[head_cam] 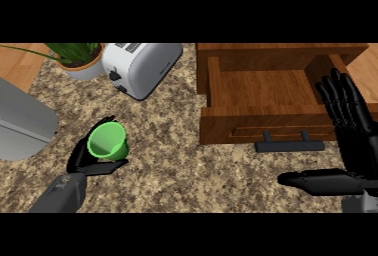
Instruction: Pick up the cup, place it into the drawer and close the drawer
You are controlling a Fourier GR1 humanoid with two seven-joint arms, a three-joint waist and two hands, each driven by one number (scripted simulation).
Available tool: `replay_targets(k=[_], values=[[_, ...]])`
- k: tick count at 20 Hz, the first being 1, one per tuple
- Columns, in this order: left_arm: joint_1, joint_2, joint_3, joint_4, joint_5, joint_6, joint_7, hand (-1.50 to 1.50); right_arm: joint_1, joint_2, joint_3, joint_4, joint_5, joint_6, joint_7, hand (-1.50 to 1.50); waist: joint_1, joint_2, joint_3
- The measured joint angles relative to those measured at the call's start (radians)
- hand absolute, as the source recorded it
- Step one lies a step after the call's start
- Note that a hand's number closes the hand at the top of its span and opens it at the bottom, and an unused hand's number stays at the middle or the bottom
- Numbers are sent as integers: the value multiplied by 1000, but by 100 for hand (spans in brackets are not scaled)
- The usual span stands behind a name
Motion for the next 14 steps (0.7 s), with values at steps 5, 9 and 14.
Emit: replay_targets(k=[5, 9, 14], values=[[-5, -32, -11, -19, 11, -55, 22, 150, 26, 2, 3, -4, -3, 10, -19, -150, -4, -1, 0], [-8, -52, -7, -32, 33, -88, 32, 150, 17, -3, -3, 4, 1, 8, -15, -150, 0, -1, 0], [28, -41, 70, -59, 114, -48, 1, 150, 11, -16, -20, 0, -5, 9, 4, -150, 9, -3, 0]])
